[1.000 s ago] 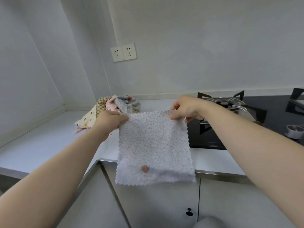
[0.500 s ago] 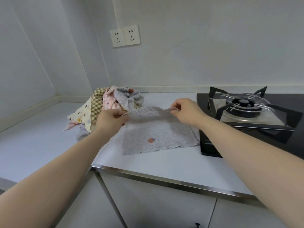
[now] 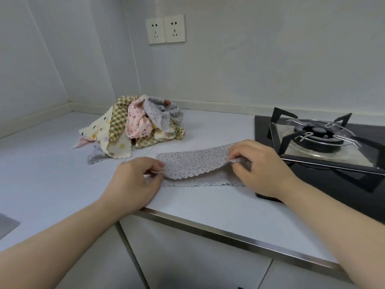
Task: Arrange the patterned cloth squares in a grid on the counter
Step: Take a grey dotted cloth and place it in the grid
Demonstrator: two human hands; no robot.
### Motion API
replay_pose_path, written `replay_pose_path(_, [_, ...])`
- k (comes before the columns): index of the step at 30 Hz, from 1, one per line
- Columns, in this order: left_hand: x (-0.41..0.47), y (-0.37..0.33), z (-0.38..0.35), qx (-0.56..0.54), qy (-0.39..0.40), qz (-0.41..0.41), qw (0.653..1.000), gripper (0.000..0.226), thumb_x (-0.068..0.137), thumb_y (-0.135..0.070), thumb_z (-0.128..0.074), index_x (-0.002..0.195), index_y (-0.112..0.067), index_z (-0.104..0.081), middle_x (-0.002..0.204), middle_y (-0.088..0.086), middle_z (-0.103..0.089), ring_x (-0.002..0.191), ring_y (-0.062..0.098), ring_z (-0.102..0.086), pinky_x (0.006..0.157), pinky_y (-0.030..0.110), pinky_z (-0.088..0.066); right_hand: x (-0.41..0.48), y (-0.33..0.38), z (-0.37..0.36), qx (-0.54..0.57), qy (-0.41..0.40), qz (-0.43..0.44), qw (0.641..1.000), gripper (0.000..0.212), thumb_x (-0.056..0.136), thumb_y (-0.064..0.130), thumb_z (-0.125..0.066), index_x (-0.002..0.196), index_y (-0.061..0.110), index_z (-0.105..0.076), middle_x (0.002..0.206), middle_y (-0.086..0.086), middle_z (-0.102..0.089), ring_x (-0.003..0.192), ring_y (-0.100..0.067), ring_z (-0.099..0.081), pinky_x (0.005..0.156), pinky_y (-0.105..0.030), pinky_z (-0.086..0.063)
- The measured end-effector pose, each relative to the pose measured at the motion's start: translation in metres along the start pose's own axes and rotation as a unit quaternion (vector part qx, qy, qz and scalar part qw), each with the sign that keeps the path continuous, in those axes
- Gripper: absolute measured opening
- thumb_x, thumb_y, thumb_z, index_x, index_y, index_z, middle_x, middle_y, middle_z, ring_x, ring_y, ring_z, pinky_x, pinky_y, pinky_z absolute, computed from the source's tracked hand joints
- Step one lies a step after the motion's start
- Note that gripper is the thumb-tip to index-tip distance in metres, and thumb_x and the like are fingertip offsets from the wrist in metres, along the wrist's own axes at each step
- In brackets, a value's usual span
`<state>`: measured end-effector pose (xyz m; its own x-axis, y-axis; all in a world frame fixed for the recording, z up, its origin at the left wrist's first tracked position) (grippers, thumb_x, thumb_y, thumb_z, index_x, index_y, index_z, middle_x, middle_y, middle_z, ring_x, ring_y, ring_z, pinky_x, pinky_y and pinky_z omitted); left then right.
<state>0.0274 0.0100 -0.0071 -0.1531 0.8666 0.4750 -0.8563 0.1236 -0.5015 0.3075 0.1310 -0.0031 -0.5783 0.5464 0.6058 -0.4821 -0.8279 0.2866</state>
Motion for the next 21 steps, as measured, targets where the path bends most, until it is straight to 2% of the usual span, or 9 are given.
replay_pose_path(5, [-0.0023,0.0013,-0.0041,0.016,-0.012,-0.021,1.000,0.027,0.082,-0.009,-0.074,0.082,-0.033,-0.062,0.100,-0.016,-0.072,0.095,0.000,-0.067,0.087,0.013,-0.052,-0.0043,0.0011,-0.0010,-0.008,0.039,0.006,0.999,0.016,0.082,0.027,-0.052,0.088,0.023,-0.066,0.098,0.011,-0.066,0.091,-0.017,-0.064,0.079,-0.042,-0.054])
replay_pose_path(10, [-0.0028,0.0025,-0.0036,0.012,-0.026,-0.029,0.999,0.040,0.080,-0.006,-0.072,0.076,-0.041,-0.054,0.099,-0.016,-0.072,0.094,0.004,-0.067,0.086,0.027,-0.057,-0.0048,0.0024,-0.0015,-0.003,0.075,0.027,0.997,0.014,0.082,0.035,-0.054,0.083,0.025,-0.065,0.096,0.013,-0.066,0.088,-0.014,-0.064,0.076,-0.041,-0.055])
replay_pose_path(15, [-0.0031,0.0034,-0.0057,0.022,-0.025,-0.051,0.998,0.022,0.078,-0.004,-0.073,0.075,-0.023,-0.062,0.097,-0.014,-0.071,0.091,0.005,-0.067,0.082,0.032,-0.059,-0.0075,0.0012,-0.0012,-0.004,0.085,0.037,0.996,0.018,0.084,0.035,-0.055,0.083,0.022,-0.067,0.096,0.011,-0.066,0.088,-0.014,-0.064,0.077,-0.041,-0.055])
replay_pose_path(21, [-0.0032,0.0047,-0.0079,0.031,-0.025,-0.081,0.996,0.023,0.074,-0.001,-0.073,0.070,-0.020,-0.060,0.094,-0.008,-0.073,0.091,0.010,-0.068,0.077,0.039,-0.060,-0.0060,0.0004,-0.0029,-0.003,0.103,0.029,0.994,0.021,0.084,0.038,-0.053,0.082,0.023,-0.067,0.095,0.012,-0.065,0.090,-0.012,-0.063,0.080,-0.039,-0.055])
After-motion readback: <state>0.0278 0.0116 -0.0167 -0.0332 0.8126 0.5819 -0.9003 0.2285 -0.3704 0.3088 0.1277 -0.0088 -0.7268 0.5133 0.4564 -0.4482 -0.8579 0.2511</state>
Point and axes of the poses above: each hand's wrist, its own x-axis towards the middle knuckle, its own z-axis out of the back of the hand, y = z × x, the point moved 3 cm from there along x, towards the middle knuckle
